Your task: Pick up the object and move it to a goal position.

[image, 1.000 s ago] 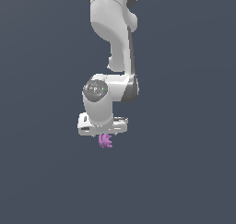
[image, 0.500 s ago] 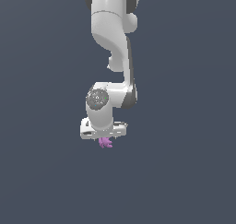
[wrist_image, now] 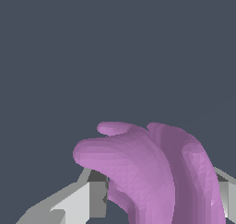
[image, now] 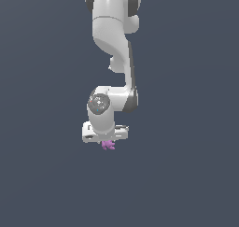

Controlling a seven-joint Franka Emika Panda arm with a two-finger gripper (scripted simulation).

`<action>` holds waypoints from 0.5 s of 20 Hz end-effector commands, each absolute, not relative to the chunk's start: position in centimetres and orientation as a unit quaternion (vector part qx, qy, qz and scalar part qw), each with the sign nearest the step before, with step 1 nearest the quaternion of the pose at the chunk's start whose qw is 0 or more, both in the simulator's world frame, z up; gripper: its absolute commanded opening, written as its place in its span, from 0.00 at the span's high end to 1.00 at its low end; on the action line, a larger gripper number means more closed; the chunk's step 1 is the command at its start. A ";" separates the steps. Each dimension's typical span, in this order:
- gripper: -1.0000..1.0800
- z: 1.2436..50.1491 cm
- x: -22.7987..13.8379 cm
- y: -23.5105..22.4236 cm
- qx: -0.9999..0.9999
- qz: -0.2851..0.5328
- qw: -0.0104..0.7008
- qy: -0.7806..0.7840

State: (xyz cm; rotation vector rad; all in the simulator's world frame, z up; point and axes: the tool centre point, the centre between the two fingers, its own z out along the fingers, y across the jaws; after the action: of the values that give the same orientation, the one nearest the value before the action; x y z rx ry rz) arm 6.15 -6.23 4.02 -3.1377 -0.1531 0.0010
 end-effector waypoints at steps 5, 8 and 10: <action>1.00 4.0 6.2 -6.2 -0.999 0.000 0.000 -0.049; 1.00 4.1 6.2 -6.2 -0.999 0.000 0.000 -0.049; 1.00 4.3 6.1 -6.3 -0.999 0.000 0.000 -0.049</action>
State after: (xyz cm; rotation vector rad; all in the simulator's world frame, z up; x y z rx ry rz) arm 6.13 -6.25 4.12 -3.1376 -0.1534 0.0016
